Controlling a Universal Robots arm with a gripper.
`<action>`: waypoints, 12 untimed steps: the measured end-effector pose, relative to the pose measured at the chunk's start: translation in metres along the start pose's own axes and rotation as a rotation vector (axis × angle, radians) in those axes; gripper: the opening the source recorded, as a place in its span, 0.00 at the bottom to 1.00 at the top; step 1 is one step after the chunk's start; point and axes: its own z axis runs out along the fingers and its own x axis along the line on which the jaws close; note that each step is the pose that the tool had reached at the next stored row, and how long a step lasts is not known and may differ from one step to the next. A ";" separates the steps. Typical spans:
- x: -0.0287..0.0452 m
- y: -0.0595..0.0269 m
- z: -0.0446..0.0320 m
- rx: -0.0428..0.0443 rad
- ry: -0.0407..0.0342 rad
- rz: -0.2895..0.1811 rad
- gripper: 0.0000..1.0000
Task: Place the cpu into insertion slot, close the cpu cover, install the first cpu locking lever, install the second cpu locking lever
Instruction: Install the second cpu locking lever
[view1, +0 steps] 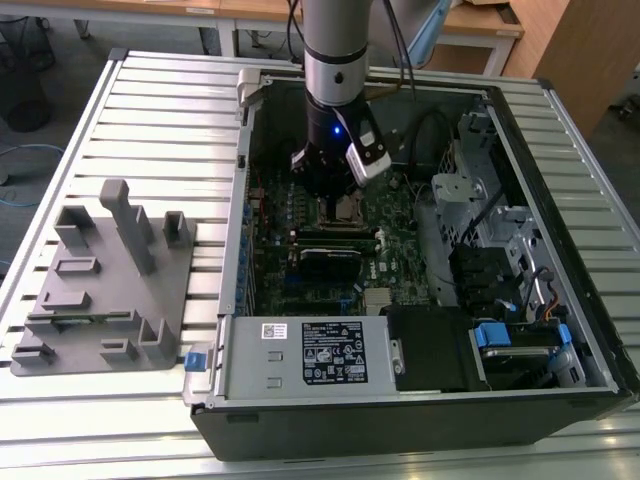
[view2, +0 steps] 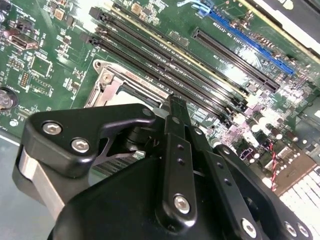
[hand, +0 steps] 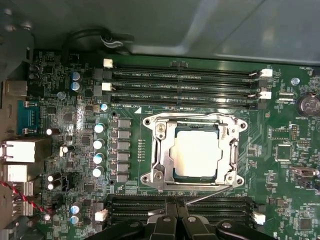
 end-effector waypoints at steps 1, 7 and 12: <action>0.0002 -0.0001 0.0017 0.0000 0.0000 0.000 0.11; 0.0014 -0.0001 0.0073 0.0004 0.0002 0.000 0.11; 0.0015 -0.0001 0.0076 0.0002 0.0001 0.000 0.11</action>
